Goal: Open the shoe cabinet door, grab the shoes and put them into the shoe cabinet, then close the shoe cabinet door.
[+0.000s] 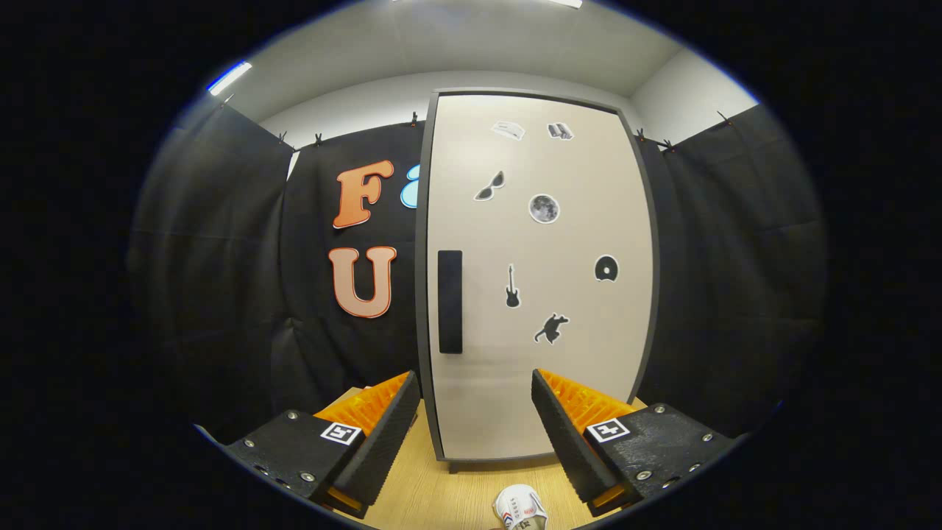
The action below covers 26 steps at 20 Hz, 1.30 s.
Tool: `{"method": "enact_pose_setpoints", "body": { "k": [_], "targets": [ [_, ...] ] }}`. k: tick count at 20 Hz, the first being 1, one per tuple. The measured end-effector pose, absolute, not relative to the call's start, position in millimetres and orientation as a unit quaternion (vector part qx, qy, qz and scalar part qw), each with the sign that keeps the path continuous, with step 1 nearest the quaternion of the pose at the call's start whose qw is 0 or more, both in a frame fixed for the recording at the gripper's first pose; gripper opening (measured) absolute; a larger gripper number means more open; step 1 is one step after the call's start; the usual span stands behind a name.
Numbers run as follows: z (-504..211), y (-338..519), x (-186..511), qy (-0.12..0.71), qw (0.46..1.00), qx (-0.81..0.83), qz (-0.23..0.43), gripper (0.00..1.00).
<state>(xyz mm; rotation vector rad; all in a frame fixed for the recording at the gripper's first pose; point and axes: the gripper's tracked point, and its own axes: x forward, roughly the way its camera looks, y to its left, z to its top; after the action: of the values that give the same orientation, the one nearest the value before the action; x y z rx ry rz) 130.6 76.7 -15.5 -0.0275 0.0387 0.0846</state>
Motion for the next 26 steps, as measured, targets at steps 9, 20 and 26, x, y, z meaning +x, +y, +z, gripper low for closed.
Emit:
{"method": "enact_pose_setpoints", "body": {
  "k": [9,20,26],
  "targets": [
    [6.5,114.3,226.3,0.003,0.998,-0.035,0.049,0.96],
    [5.9,112.2,272.9,0.016,0.999,-0.028,0.031,0.73],
    [7.3,113.9,267.7,0.019,0.999,-0.022,0.042,0.36]
  ]
}}
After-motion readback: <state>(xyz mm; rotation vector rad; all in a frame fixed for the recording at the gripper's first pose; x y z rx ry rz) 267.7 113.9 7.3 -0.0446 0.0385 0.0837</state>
